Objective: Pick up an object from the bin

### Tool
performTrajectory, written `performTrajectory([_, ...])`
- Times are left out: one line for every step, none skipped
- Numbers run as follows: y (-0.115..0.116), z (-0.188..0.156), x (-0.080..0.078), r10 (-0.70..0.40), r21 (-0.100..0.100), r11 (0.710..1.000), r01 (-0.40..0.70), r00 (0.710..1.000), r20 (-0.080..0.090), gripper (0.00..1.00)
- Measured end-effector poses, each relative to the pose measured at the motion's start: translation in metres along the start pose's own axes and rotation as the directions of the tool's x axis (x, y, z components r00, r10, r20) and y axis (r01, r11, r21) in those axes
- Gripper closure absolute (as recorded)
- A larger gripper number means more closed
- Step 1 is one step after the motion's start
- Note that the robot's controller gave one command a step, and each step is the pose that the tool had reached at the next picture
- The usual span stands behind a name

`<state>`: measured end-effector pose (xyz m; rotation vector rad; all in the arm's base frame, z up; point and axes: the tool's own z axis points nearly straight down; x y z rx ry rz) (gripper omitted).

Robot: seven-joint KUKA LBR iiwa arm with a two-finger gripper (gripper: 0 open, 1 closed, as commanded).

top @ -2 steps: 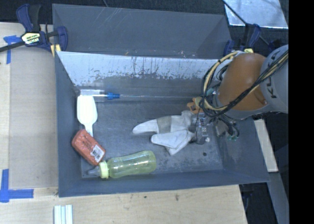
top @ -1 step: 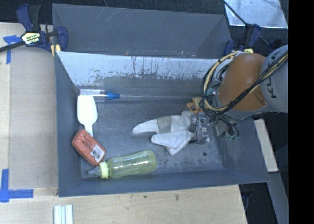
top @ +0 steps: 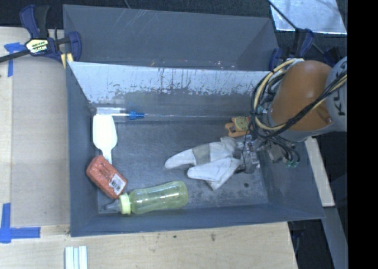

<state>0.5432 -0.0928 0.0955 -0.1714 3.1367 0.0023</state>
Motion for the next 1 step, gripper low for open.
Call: performTrajectory([-0.0226, -0.1865, -0.0415, 0.016, 0.004, 1.000, -0.016, 1.000, 0.011, 1.00])
